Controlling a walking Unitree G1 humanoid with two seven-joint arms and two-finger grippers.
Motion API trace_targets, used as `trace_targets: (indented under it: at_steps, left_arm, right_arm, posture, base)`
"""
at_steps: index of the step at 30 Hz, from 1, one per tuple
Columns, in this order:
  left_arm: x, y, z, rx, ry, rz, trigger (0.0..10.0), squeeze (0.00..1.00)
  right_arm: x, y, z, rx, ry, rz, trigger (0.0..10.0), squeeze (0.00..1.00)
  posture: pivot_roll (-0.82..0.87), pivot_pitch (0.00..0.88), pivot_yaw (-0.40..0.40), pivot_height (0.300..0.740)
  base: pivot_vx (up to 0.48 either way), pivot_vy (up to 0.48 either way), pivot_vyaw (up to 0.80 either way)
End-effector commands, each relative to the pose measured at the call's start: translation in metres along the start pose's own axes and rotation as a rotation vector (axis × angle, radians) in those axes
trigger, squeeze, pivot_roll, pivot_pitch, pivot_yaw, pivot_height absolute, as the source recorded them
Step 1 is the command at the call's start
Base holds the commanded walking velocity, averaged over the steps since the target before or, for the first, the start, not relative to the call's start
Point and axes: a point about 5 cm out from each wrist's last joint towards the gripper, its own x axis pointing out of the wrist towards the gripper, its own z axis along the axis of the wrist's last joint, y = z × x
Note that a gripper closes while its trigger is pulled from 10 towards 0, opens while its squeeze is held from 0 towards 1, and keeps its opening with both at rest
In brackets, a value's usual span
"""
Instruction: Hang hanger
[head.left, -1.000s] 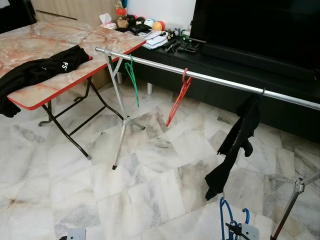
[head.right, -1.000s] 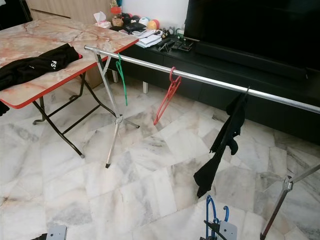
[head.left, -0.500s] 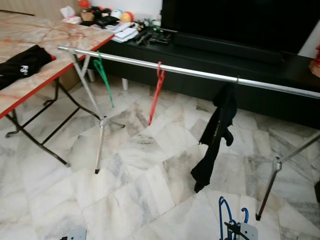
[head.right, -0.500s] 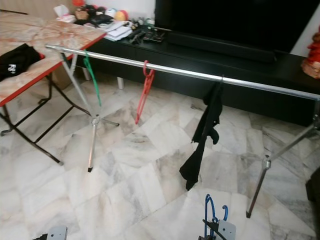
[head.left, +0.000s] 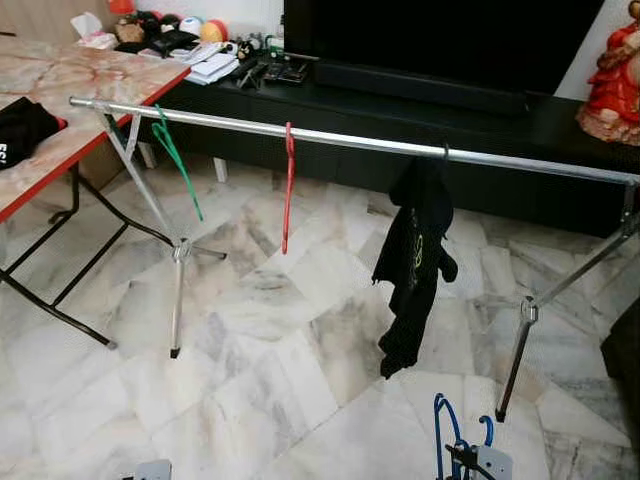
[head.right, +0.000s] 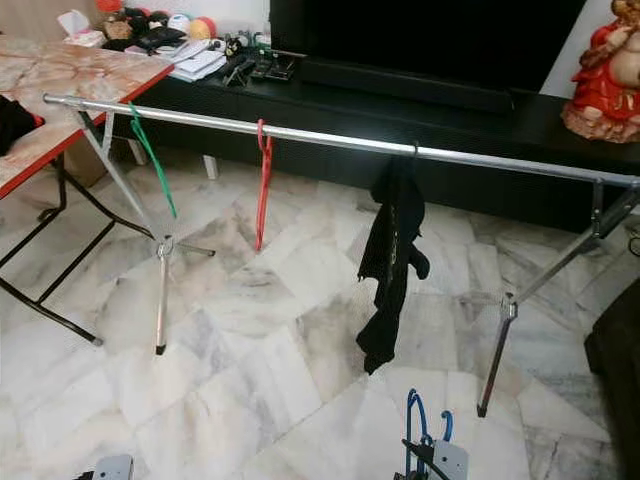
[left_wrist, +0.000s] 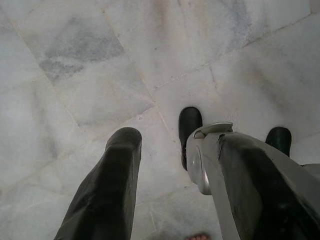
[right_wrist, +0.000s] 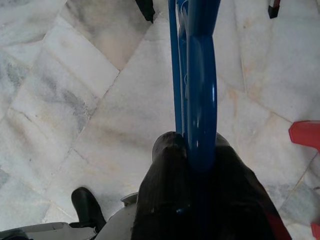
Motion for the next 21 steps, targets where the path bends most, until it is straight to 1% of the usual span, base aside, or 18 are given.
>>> trace_targets:
  at_steps: [1,4,6,9,11,21]
  left_arm:
    - [-0.0016,0.002,-0.011,0.0,0.037,0.003,10.0,0.0]
    - [-0.0018,0.0029,-0.0117,-0.003,0.041,0.007,10.0,0.0]
    - [-0.0018,0.0032,-0.0124,0.005,0.047,0.006,10.0,0.0]
    - [-0.0019,0.0036,-0.0131,0.014,0.054,0.008,10.0,0.0]
    - [-0.0021,0.0035,-0.0143,0.037,0.06,0.004,10.0,0.0]
    - [-0.0023,0.0035,-0.0156,0.028,0.062,0.006,10.0,0.0]
  right_arm:
    - [-0.0009,0.0001,-0.0068,0.021,0.024,-0.005,10.0,0.0]
    - [-0.0009,0.0002,-0.0069,0.02,0.024,-0.005,10.0,0.0]
    - [-0.0009,0.0001,-0.0067,0.016,0.023,-0.006,10.0,0.0]
    - [-0.0009,-0.0001,-0.0057,0.035,0.011,-0.013,10.0,0.0]
    - [-0.0006,0.001,-0.0041,0.029,0.003,-0.004,10.0,0.0]
    - [-0.0006,0.0015,-0.0046,0.026,0.003,-0.004,10.0,0.0]
  posture:
    - [0.02,0.128,-0.044,0.74]
    - [0.02,0.128,-0.044,0.74]
    - [0.03,0.128,-0.047,0.74]
    - [0.03,0.128,-0.048,0.74]
    - [0.03,0.128,-0.048,0.74]
    - [0.03,0.127,-0.047,0.74]
  base:
    - [0.0,0.0,-0.8]
    - [0.0,0.092,-0.8]
    - [0.0,0.368,-0.8]
    - [0.0,0.48,-0.8]
    - [0.0,0.48,0.0]
    - [0.0,0.408,0.0]
